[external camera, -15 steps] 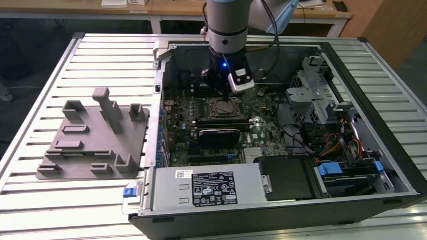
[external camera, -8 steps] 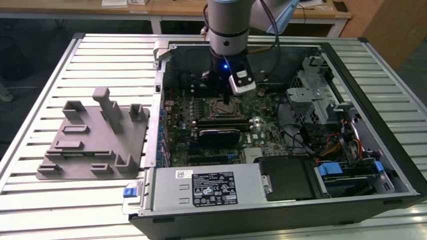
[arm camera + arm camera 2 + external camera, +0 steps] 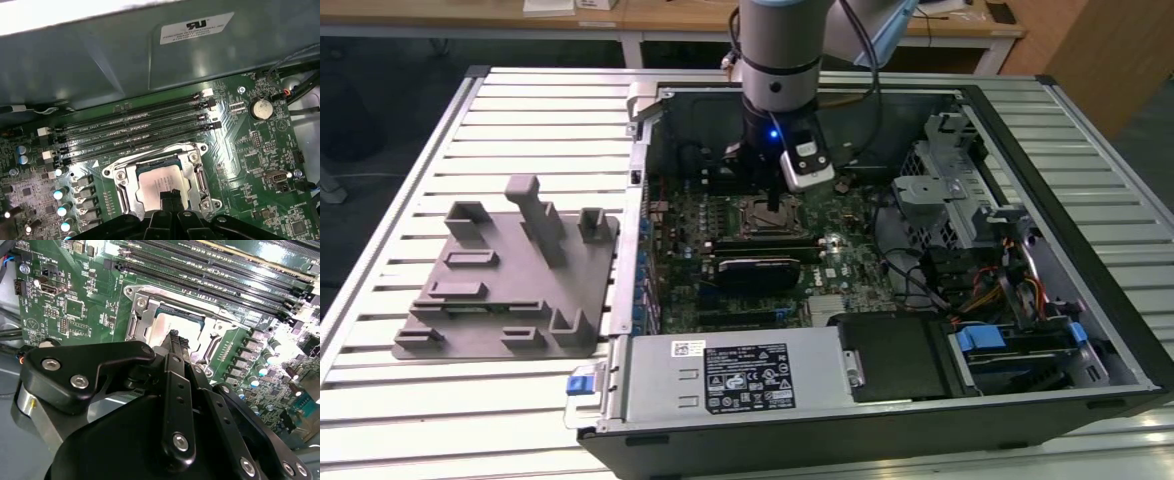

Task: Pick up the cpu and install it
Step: 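Install the first cpu locking lever, then install the second cpu locking lever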

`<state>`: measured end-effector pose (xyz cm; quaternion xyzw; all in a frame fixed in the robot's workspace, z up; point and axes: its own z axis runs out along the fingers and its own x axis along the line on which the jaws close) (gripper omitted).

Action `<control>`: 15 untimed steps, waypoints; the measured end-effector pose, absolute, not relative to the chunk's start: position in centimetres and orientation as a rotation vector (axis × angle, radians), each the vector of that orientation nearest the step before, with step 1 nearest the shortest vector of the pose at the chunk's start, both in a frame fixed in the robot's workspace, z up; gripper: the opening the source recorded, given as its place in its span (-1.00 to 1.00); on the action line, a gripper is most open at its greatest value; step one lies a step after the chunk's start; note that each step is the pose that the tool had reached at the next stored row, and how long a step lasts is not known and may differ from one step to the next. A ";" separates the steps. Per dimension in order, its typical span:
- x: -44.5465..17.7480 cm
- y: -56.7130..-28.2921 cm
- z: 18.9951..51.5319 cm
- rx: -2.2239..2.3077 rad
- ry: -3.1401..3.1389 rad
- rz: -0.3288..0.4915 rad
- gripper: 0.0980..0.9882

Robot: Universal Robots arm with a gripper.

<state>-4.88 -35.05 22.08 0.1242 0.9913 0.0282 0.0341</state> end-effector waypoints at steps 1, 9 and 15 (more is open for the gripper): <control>-4.9 -35.1 22.2 0.382 3.048 0.087 -0.98; -4.9 -35.1 22.9 0.382 3.048 0.088 -0.98; -4.9 -35.1 22.9 0.382 3.048 0.087 -0.98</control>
